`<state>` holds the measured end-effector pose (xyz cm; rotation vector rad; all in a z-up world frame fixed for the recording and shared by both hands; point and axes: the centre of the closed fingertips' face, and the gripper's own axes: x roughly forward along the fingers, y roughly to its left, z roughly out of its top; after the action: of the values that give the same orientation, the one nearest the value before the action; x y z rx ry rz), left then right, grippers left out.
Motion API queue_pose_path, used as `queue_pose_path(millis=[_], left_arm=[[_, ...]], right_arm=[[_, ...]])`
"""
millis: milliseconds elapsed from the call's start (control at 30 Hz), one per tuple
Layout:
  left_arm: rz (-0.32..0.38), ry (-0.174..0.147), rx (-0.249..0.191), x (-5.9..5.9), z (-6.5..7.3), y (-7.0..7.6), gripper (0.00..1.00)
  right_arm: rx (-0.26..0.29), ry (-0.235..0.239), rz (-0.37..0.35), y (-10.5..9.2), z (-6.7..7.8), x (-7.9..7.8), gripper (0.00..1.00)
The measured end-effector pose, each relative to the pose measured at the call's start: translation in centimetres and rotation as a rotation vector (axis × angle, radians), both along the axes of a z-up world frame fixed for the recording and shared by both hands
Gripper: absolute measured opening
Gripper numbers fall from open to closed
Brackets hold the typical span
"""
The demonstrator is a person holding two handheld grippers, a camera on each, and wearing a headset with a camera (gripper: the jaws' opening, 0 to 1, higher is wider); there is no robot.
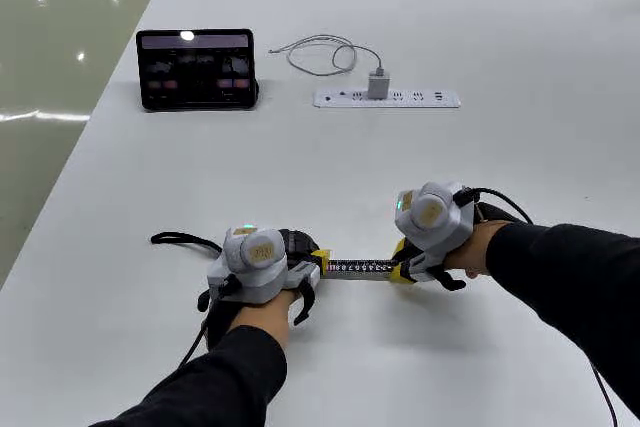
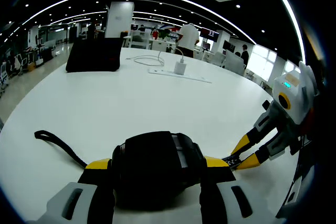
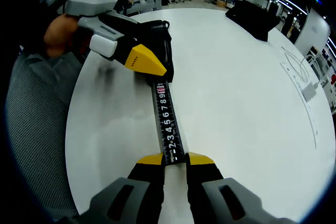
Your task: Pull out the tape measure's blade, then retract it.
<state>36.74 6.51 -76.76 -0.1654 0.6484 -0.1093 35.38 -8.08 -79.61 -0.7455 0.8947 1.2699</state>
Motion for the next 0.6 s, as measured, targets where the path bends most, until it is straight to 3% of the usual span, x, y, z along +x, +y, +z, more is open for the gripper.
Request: queue_pose_path(millis=[600], left_arm=[[0.001,0.004,-0.001,0.0,-0.1,0.1,0.62]], right_arm=[[0.036,0.000,0.029,1.6,0.0,-0.1,0.10]])
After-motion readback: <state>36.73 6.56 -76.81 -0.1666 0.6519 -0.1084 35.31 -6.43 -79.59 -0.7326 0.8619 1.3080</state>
